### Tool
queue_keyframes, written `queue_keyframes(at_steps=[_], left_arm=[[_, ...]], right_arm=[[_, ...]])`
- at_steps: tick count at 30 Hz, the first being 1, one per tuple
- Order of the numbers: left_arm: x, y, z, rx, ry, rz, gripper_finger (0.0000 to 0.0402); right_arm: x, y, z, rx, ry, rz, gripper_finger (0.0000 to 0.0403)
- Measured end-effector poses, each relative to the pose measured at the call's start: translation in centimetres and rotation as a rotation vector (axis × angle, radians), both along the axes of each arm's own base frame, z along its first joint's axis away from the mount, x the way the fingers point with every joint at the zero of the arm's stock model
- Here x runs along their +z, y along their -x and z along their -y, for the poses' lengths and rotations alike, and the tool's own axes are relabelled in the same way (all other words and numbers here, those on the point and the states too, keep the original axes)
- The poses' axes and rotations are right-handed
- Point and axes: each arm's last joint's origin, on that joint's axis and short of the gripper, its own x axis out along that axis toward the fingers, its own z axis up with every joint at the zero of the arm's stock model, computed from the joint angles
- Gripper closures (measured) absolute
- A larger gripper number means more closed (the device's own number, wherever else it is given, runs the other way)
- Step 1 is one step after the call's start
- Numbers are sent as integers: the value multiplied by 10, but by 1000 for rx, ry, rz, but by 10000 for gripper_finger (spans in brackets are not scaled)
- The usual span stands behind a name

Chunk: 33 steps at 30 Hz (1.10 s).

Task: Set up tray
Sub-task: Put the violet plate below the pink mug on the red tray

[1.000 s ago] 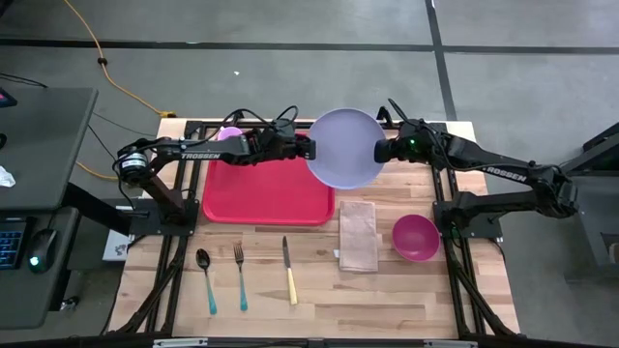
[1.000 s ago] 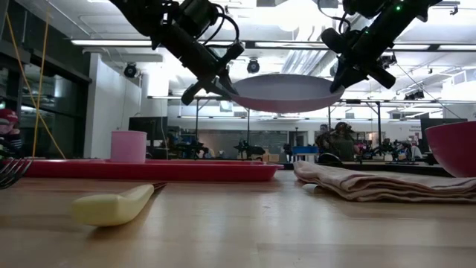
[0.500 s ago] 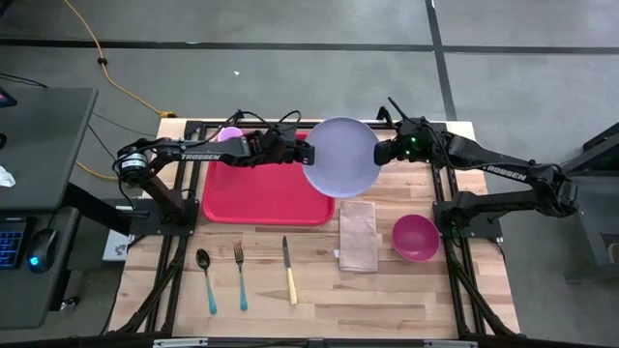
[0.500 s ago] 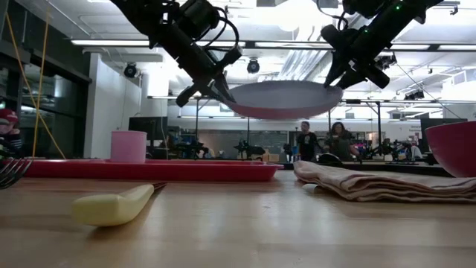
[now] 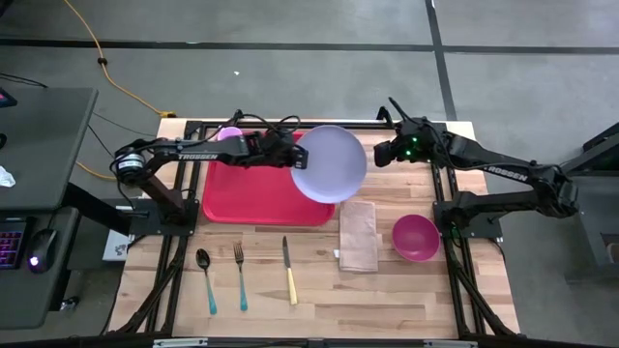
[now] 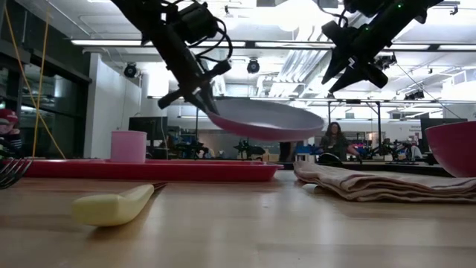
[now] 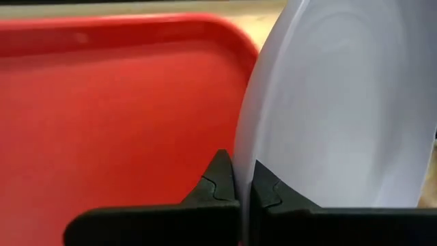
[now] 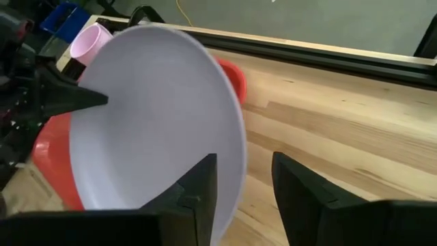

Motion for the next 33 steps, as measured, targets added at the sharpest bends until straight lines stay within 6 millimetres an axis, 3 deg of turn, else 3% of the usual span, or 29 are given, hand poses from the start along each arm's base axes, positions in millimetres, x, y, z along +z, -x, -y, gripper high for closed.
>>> queue_keyframes(at_steps=[24, 33], left_arm=[[47, 72, 25, 11, 49, -164, 378], [45, 106, 36, 67, 65, -185, 378]], right_arm=[[1, 2, -1, 4, 6, -5, 287], [1, 2, -1, 3, 7, -5, 289]])
